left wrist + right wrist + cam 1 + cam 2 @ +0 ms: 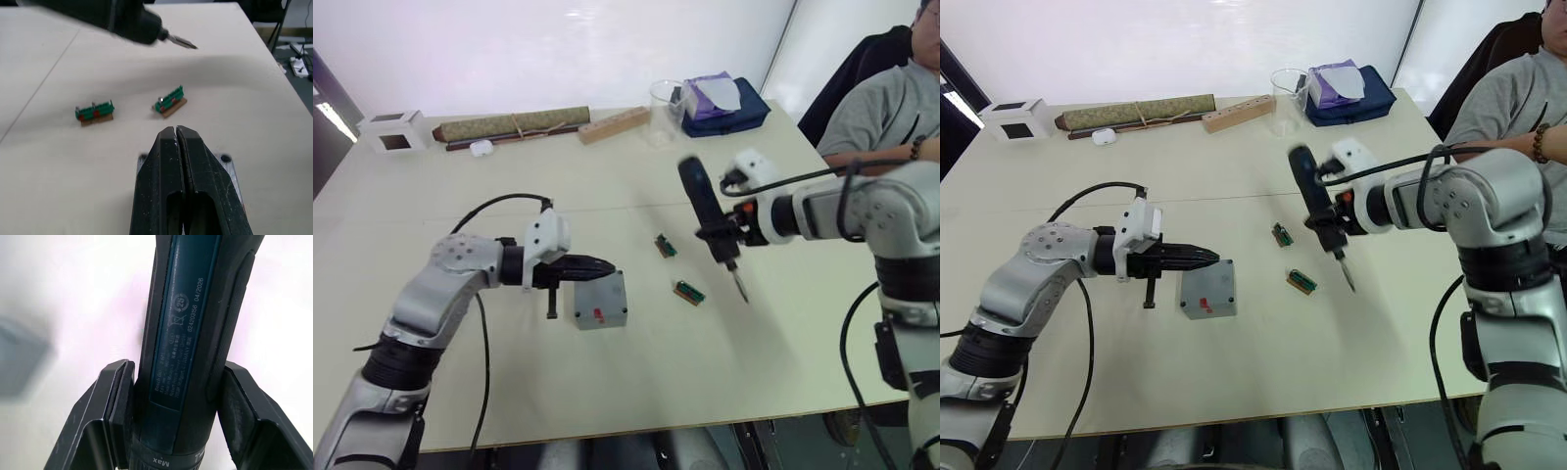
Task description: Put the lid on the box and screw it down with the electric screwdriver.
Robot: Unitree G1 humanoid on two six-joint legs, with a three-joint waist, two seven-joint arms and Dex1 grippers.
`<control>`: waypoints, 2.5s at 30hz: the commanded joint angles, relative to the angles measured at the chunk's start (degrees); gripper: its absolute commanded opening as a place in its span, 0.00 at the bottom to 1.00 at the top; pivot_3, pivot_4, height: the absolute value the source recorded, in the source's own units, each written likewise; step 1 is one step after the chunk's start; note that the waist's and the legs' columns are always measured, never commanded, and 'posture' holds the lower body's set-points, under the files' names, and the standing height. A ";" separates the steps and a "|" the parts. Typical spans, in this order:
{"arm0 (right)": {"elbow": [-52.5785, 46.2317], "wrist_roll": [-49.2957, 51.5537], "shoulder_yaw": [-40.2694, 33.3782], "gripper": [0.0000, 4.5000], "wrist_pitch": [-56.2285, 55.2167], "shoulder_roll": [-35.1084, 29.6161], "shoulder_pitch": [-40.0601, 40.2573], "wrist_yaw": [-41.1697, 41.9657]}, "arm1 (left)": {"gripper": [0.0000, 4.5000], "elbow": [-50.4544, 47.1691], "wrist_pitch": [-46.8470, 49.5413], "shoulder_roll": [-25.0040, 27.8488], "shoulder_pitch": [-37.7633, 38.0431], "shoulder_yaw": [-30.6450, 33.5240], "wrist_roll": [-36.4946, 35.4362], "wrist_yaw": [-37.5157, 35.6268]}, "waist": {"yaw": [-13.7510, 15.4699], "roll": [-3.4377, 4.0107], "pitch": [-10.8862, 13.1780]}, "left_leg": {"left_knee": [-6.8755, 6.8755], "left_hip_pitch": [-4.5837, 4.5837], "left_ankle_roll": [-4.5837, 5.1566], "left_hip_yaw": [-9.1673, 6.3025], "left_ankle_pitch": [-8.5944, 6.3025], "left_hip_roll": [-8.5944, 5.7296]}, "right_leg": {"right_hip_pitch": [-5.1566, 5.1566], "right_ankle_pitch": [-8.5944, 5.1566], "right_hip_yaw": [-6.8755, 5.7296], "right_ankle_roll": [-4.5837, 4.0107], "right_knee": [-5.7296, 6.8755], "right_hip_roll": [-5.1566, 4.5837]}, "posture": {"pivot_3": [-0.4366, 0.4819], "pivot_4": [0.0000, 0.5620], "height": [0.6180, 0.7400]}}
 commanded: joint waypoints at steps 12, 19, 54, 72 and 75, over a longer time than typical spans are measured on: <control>-15.26 -17.93 3.63 0.46 -45.31 21.90 16.71 0.63 | 0.00 4.23 -1.94 0.46 1.34 -1.01 3.45 -2.89 | 0.94 0.00 0.00 | 0.10 0.01 -0.02 0.03 0.01 -0.05 | 0.06 0.04 0.00 0.05 0.02 -0.08 | 0.48 0.27 0.97; -14.57 -19.88 5.86 0.46 -49.18 24.49 19.04 3.46 | 0.00 5.95 -3.18 0.12 2.35 -2.41 6.69 -2.18 | 0.92 0.00 0.00 | 0.10 0.03 -0.02 0.00 0.01 -0.03 | 0.05 0.03 -0.01 0.05 0.09 -0.04 | 0.48 0.27 0.97; -11.24 -27.51 10.47 0.46 -56.85 26.44 29.01 9.34 | 0.00 10.16 -6.87 -2.34 0.69 -4.40 10.54 -1.53 | 1.00 -0.02 -0.09 | 0.18 0.29 -0.04 -0.01 0.02 -0.08 | 0.28 0.03 -0.01 0.04 0.26 -0.06 | 0.48 0.27 0.97; -11.21 -28.48 9.73 0.46 -59.48 27.87 28.12 10.45 | 0.00 10.12 -7.47 -2.88 0.61 -5.17 11.61 -2.36 | 1.03 -0.02 -0.10 | 0.20 0.35 -0.05 -0.01 0.03 -0.08 | 0.28 0.03 0.00 0.04 0.38 -0.05 | 0.48 0.27 0.97; -11.51 -28.30 9.48 0.46 -59.34 28.05 27.93 10.28 | 0.00 9.98 -7.37 -2.81 0.68 -5.16 11.59 -2.39 | 1.03 -0.02 -0.10 | 0.20 0.35 -0.05 -0.01 0.03 -0.08 | 0.29 0.03 0.00 0.04 0.39 -0.05 | 0.48 0.27 0.97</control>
